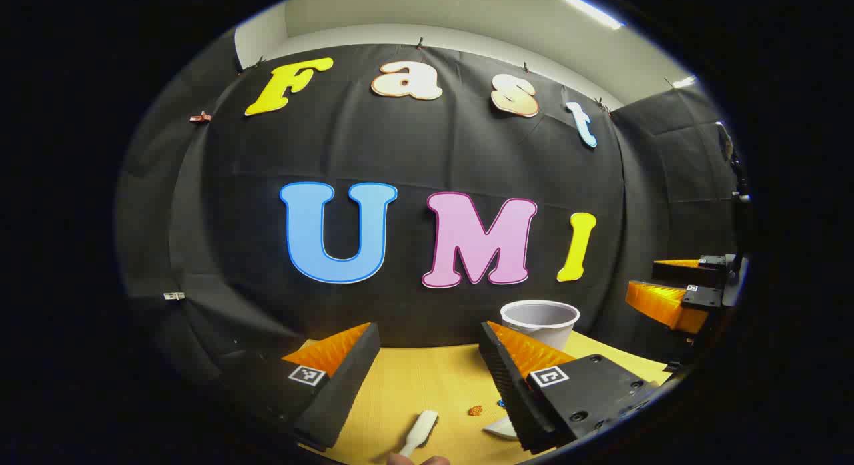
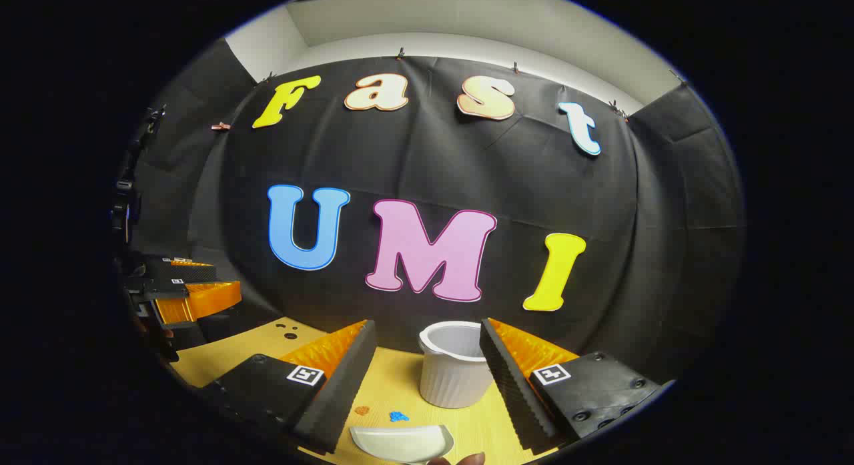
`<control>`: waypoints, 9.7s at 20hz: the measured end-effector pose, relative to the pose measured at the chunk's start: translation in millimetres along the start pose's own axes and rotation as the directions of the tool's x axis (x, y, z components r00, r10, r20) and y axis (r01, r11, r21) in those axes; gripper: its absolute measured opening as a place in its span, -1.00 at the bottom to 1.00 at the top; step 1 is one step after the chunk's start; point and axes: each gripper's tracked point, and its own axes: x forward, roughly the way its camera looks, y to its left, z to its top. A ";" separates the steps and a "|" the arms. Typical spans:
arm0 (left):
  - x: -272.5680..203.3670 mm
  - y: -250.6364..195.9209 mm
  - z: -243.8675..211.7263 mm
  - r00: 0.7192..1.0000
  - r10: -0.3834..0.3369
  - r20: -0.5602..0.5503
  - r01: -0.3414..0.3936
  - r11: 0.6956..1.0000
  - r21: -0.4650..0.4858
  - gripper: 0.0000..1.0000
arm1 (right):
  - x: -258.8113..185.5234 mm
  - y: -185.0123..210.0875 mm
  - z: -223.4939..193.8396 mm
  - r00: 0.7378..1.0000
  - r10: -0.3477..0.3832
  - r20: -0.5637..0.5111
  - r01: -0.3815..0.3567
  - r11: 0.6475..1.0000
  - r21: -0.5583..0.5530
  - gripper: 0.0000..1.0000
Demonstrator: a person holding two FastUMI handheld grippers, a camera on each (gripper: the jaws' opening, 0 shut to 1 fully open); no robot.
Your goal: Pick up the small broom and dustpan from the desktop, sweep the trash into the dustpan with the broom, and then empty the trash into the garbage bin.
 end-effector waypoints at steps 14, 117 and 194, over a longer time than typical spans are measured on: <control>-6.4 5.0 1.6 1.000 0.003 0.008 -0.003 1.000 0.010 0.92 | -3.4 12.0 0.5 1.000 0.020 -0.002 -0.020 1.000 -0.007 0.94; 111.2 -3.7 -394.7 0.370 0.048 -0.928 0.319 0.932 0.175 -0.50 | -81.0 -23.2 -410.6 0.100 0.206 -0.973 -0.455 0.879 0.139 -0.29; -32.7 -47.3 -444.1 0.328 -0.242 -0.913 0.193 0.963 -0.186 -0.51 | 83.1 -147.3 -317.7 0.382 -0.199 -0.902 -0.226 0.927 -0.300 -0.29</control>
